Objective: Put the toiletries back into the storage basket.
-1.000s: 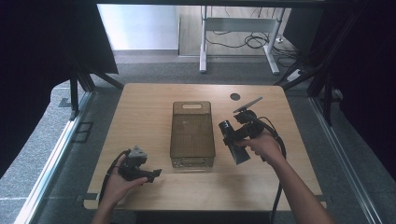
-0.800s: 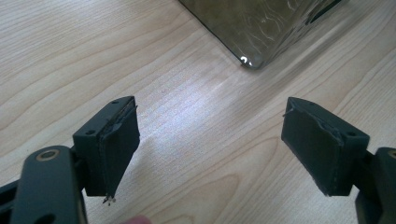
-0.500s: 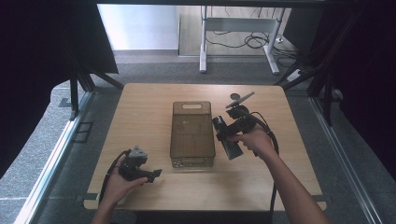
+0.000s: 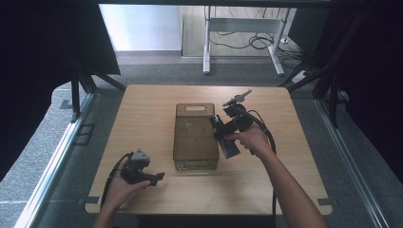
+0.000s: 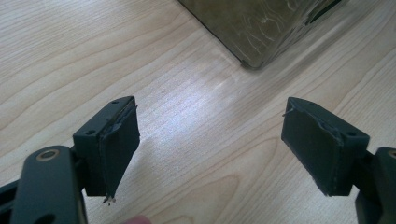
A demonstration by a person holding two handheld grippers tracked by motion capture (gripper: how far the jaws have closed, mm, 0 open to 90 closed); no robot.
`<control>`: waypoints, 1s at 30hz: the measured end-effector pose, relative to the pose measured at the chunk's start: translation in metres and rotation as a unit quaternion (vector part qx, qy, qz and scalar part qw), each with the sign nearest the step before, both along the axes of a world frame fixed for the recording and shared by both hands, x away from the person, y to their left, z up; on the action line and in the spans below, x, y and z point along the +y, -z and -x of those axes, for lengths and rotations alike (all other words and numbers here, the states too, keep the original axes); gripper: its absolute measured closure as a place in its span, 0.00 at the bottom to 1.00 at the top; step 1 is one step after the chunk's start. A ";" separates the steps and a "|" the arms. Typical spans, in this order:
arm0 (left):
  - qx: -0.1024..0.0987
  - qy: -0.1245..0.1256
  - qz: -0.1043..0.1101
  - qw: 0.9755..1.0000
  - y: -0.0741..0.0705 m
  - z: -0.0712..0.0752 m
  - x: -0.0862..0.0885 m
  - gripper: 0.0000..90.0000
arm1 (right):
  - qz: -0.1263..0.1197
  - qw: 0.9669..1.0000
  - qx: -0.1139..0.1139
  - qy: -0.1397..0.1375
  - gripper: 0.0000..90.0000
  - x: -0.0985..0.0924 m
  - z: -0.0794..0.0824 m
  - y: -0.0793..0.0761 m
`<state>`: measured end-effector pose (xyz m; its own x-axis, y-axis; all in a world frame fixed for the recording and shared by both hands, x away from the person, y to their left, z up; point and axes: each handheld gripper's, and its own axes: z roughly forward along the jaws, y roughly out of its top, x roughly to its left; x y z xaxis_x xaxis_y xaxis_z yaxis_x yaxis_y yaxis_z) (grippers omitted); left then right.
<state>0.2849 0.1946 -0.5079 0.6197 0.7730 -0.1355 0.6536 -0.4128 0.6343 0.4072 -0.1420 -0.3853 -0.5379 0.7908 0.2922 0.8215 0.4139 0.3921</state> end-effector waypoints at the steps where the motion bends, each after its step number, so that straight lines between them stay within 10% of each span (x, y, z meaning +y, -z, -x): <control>1: 0.000 0.000 0.000 1.000 0.000 0.000 0.000 0.22 | 0.000 1.000 0.000 0.000 0.50 0.001 -0.001 0.000; 30: 0.001 0.001 0.002 1.000 0.001 -0.001 0.000 0.22 | -0.004 1.000 0.002 -0.009 0.50 0.041 -0.016 0.000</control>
<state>0.2855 0.1948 -0.5087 0.6216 0.7709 -0.1392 0.6533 -0.4121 0.6351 0.4228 -0.1009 -0.3849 -0.5504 0.7788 0.3009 0.8158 0.4251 0.3922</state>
